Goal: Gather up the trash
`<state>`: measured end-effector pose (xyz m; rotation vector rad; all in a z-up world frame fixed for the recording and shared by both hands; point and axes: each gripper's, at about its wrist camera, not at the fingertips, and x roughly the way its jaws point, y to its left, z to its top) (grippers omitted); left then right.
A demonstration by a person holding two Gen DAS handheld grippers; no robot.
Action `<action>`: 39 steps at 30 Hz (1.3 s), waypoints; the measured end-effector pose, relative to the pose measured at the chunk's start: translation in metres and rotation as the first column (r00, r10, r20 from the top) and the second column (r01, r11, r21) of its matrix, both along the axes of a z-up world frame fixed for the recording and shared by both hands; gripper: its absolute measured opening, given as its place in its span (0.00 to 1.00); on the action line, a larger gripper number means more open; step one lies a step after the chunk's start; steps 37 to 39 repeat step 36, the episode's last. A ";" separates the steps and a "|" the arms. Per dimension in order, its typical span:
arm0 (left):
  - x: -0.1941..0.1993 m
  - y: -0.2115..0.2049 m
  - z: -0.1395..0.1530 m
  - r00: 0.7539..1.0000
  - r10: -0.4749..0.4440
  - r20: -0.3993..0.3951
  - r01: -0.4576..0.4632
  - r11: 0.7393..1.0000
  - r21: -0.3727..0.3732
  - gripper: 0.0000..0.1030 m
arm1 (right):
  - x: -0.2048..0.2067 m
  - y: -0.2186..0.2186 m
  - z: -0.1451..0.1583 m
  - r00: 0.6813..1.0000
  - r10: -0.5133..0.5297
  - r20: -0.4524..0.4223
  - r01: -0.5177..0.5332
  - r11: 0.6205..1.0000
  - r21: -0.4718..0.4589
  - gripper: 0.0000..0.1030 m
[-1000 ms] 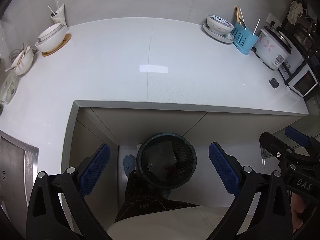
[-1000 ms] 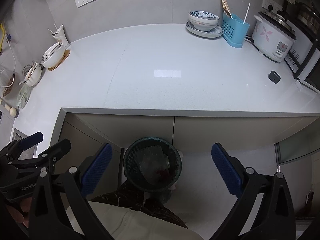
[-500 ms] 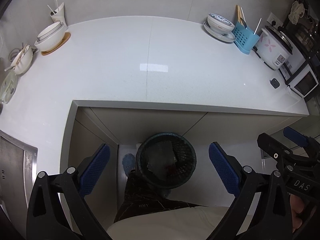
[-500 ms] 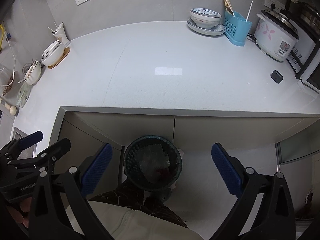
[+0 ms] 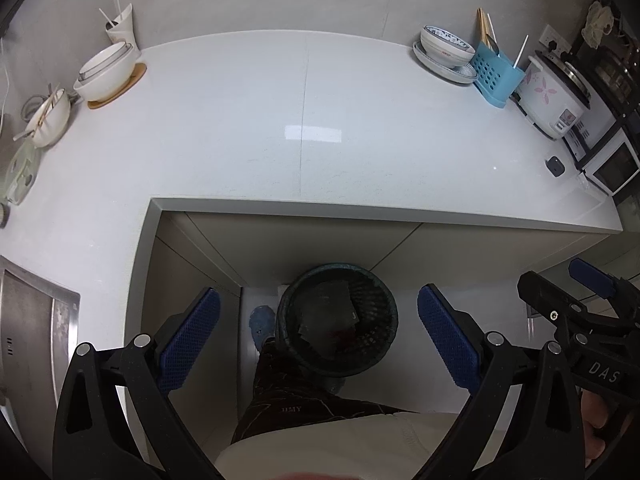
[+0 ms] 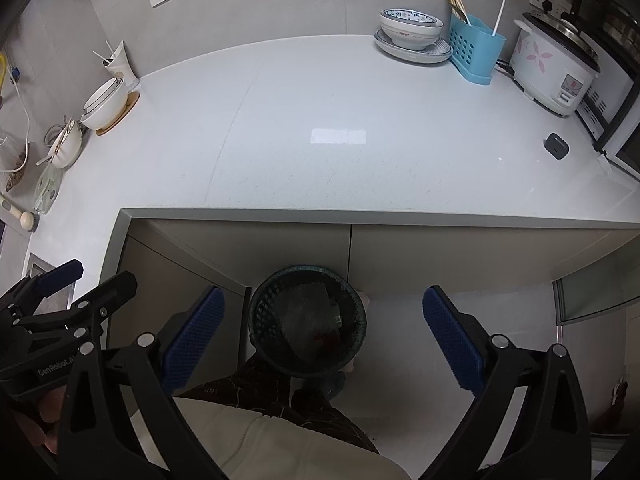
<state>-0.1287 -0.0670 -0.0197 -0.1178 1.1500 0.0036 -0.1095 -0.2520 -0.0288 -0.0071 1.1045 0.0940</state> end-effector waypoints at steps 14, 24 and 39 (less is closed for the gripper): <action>-0.003 0.002 0.001 1.000 0.003 -0.004 -0.003 1.000 0.018 0.94 | 0.000 0.005 -0.004 1.000 0.012 -0.014 -0.012 1.000 0.006 0.92; -0.002 0.003 -0.002 1.000 0.004 -0.017 -0.004 1.000 0.025 0.94 | 0.000 0.005 -0.005 1.000 0.011 -0.018 -0.011 1.000 0.006 0.92; -0.001 0.004 -0.002 1.000 0.009 -0.020 -0.009 1.000 0.027 0.94 | 0.000 0.005 -0.003 1.000 0.012 -0.009 -0.012 1.000 0.004 0.92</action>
